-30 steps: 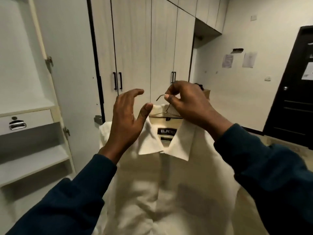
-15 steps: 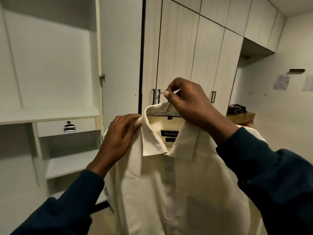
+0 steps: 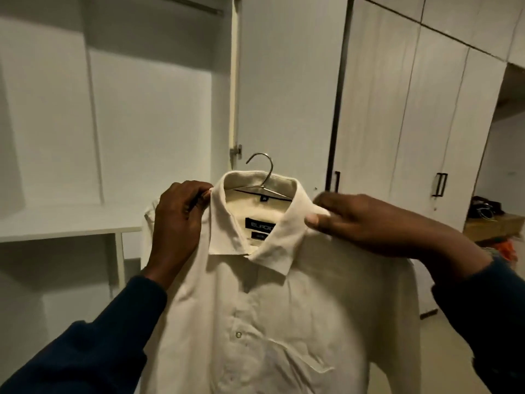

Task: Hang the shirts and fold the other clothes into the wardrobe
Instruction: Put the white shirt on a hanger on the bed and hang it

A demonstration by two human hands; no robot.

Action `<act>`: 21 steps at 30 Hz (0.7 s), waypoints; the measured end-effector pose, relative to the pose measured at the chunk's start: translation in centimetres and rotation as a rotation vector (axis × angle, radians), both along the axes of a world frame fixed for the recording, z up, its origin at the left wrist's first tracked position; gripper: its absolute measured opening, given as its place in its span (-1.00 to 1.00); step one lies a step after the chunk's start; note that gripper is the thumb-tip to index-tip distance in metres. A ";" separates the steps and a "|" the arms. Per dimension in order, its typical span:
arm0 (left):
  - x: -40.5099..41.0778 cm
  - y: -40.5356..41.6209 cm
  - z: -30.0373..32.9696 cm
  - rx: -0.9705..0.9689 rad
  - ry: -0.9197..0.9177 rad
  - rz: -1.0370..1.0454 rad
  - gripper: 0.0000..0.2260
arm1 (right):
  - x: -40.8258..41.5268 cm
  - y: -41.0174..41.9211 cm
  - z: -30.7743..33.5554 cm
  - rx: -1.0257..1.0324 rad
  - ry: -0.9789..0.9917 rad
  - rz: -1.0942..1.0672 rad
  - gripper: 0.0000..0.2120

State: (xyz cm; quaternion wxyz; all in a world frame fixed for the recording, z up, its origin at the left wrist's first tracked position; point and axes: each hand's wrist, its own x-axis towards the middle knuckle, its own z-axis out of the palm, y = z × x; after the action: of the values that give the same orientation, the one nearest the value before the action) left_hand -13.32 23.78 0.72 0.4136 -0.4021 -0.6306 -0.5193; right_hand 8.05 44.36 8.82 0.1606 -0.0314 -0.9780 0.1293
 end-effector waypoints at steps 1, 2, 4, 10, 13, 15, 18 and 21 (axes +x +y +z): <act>-2.2 -0.5 0.2 -0.009 0.002 0.007 -0.88 | -1.8 0.2 -0.3 0.038 -0.057 -0.013 -0.51; -4.3 -0.8 0.5 -0.022 0.007 0.020 -0.87 | -3.7 0.3 -0.5 0.054 -0.077 -0.022 -0.61; -8.6 -1.3 1.0 -0.046 0.014 0.056 -0.85 | -7.4 0.3 -0.7 0.052 -0.068 -0.026 -0.75; -20.0 -1.6 3.4 -0.077 0.063 0.113 -0.83 | -17.6 1.4 -1.5 -0.250 -0.080 0.084 -0.68; -25.5 -1.1 4.8 -0.067 0.108 0.140 -0.85 | -23.5 1.8 -1.9 -0.417 0.045 0.179 -0.71; -29.2 -0.4 5.9 -0.030 0.100 0.147 -0.85 | -27.4 2.0 -1.7 -0.384 0.216 0.174 -0.73; -34.9 1.0 7.8 0.086 0.073 0.153 -0.82 | -33.6 2.3 -0.5 -0.287 0.376 0.130 -0.71; -39.2 1.8 8.2 0.180 0.013 0.198 -0.72 | -38.9 3.2 1.4 -0.228 0.422 0.124 -0.71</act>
State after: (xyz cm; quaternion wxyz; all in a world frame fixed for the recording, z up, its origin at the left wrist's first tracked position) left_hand -52.50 25.56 8.89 0.5014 -0.3025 -0.6153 -0.5277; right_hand -30.84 47.53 10.20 0.3486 0.0383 -0.9019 0.2522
